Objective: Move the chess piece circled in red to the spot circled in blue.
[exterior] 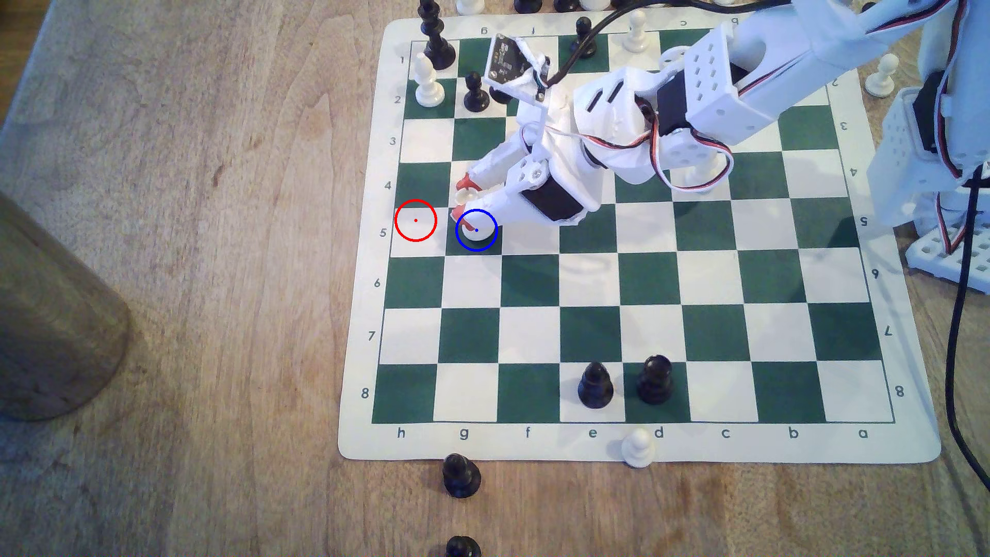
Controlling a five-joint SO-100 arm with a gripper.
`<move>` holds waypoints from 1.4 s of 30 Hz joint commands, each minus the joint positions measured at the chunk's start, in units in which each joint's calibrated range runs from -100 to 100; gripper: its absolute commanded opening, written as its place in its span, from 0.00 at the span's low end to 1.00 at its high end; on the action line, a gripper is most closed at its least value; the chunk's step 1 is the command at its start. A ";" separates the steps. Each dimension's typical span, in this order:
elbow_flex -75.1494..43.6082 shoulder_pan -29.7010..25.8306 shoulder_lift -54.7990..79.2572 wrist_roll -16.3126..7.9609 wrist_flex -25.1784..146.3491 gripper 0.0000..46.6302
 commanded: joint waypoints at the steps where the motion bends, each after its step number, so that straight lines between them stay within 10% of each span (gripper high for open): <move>1: -3.89 0.12 -0.70 0.05 -1.09 0.02; 13: -3.61 -0.12 -2.99 -0.29 2.59 0.37; 30: -2.98 -2.23 -29.39 -2.98 35.52 0.42; 42: 22.22 -5.98 -71.67 -3.91 55.99 0.45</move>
